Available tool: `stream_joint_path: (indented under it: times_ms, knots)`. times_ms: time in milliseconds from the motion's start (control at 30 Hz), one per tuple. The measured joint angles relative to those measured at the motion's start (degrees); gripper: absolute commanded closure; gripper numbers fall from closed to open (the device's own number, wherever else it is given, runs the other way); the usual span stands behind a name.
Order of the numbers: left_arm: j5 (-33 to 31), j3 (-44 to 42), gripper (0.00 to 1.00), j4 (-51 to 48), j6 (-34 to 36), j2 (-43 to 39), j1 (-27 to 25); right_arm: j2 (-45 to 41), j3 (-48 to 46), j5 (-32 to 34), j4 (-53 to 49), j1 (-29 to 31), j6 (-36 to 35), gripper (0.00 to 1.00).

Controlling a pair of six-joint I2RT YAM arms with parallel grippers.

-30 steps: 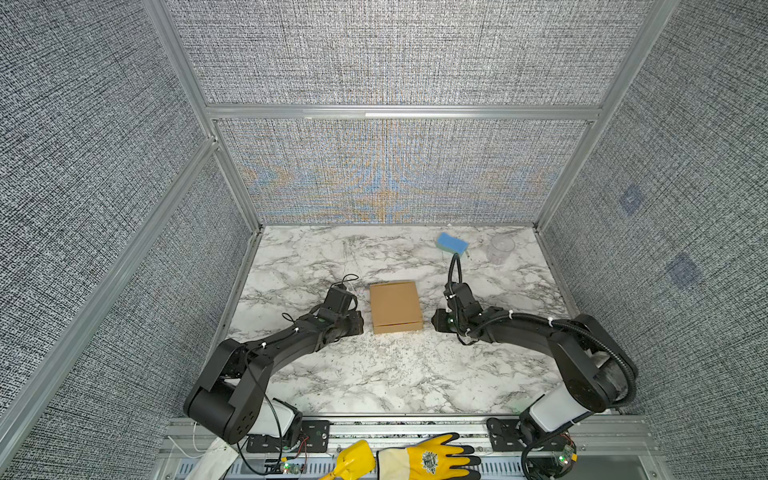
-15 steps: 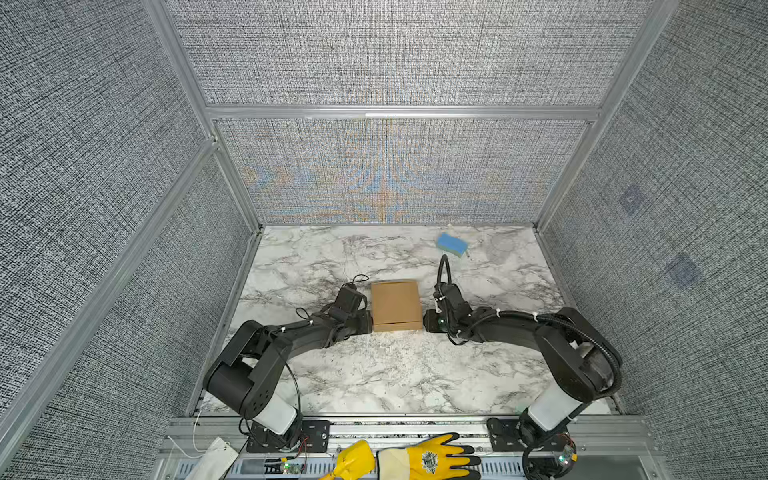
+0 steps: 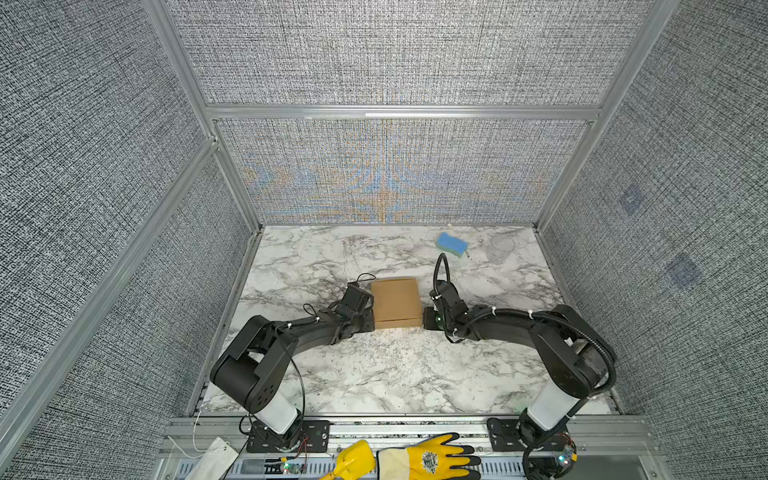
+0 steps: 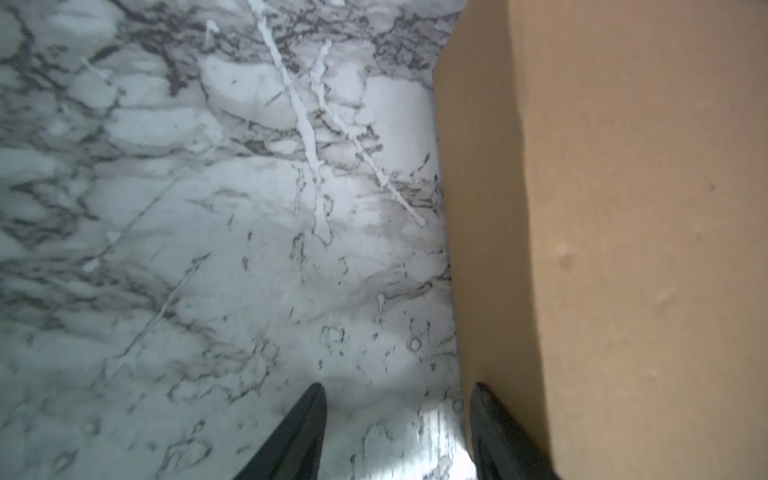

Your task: Fold the paper box

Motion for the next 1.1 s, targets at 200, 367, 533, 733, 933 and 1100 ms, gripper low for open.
stream_joint_path:
  times_ms: [200, 367, 533, 733, 933, 1100]
  knots:
    - [-3.0, 2.3, 0.22, -5.0, 2.6, -9.7, 4.6, -8.1, -0.9, 3.7, -5.0, -2.4, -5.2, 0.27]
    - [-10.7, 2.5, 0.05, -7.4, 4.4, -22.4, 6.2, -21.0, -4.5, 10.2, -4.3, -4.2, -12.9, 0.12]
    - [-20.0, -2.6, 0.01, -4.0, 11.0, -35.4, 7.8, -31.9, -12.1, 15.0, 4.1, -10.4, -20.3, 0.07]
    - [-30.2, -12.1, 0.00, 6.8, 17.0, -43.4, 13.5, -35.8, -19.8, 15.7, 14.0, -19.2, -25.4, 0.07]
    - [-30.3, -16.9, 0.00, 17.8, 18.6, -34.8, 27.6, -36.1, -26.3, 15.1, 21.6, -26.9, -26.1, 0.07]
    - [-26.0, -22.0, 0.01, 27.3, 19.3, -24.7, 34.5, -35.0, -32.5, 14.4, 32.8, -30.8, -28.3, 0.07]
